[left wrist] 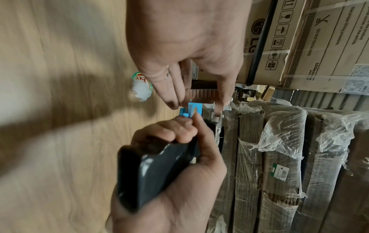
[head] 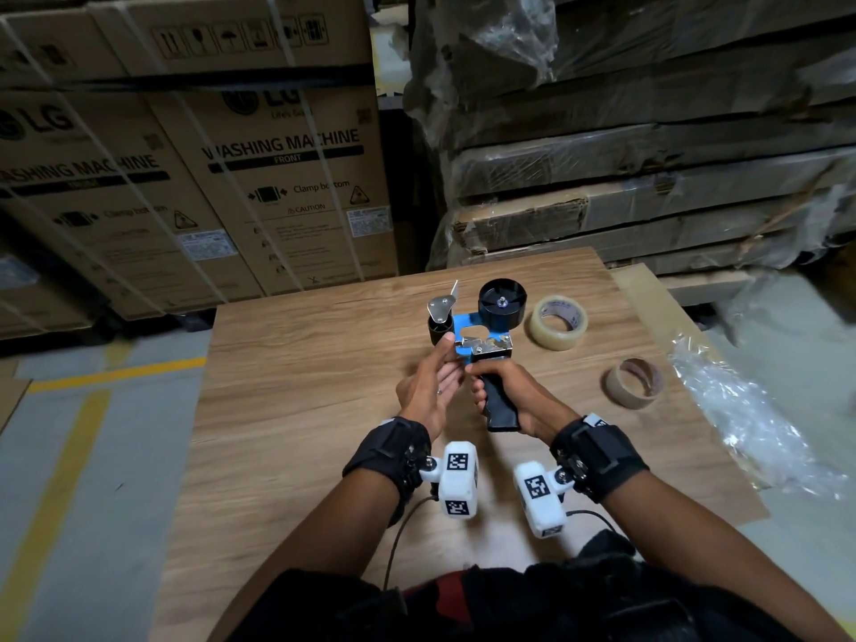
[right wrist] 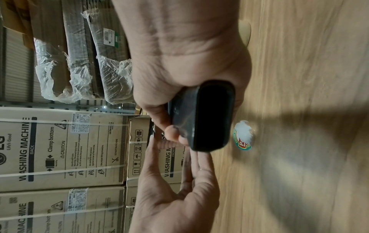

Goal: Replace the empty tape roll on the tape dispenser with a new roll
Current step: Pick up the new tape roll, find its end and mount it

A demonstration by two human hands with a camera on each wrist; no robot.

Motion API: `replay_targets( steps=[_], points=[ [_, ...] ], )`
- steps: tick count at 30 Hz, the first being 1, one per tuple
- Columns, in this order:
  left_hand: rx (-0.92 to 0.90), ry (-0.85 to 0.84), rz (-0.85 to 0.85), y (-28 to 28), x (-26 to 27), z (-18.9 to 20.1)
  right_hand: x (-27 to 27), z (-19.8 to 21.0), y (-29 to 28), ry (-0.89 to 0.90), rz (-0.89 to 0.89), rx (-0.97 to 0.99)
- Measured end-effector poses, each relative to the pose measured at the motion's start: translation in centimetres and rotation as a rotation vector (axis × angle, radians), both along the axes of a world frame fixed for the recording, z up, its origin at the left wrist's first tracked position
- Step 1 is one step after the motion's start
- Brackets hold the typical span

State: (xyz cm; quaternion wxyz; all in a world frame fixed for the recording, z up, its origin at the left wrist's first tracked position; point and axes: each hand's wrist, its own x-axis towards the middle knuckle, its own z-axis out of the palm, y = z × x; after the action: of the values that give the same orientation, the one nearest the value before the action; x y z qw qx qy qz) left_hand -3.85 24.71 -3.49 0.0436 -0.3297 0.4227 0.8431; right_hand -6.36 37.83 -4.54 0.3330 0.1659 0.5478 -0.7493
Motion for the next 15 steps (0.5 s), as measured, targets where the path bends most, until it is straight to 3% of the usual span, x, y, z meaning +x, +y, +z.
replay_targets(
  steps=[10,15],
  points=[
    [0.024,-0.036,0.033,0.5,0.9,-0.7,0.4,-0.6,-0.7,0.015,-0.06,-0.057],
    [0.013,-0.005,-0.073,-0.7,0.9,-1.5,0.7,-1.0,-0.6,0.029,-0.053,-0.048]
  ],
)
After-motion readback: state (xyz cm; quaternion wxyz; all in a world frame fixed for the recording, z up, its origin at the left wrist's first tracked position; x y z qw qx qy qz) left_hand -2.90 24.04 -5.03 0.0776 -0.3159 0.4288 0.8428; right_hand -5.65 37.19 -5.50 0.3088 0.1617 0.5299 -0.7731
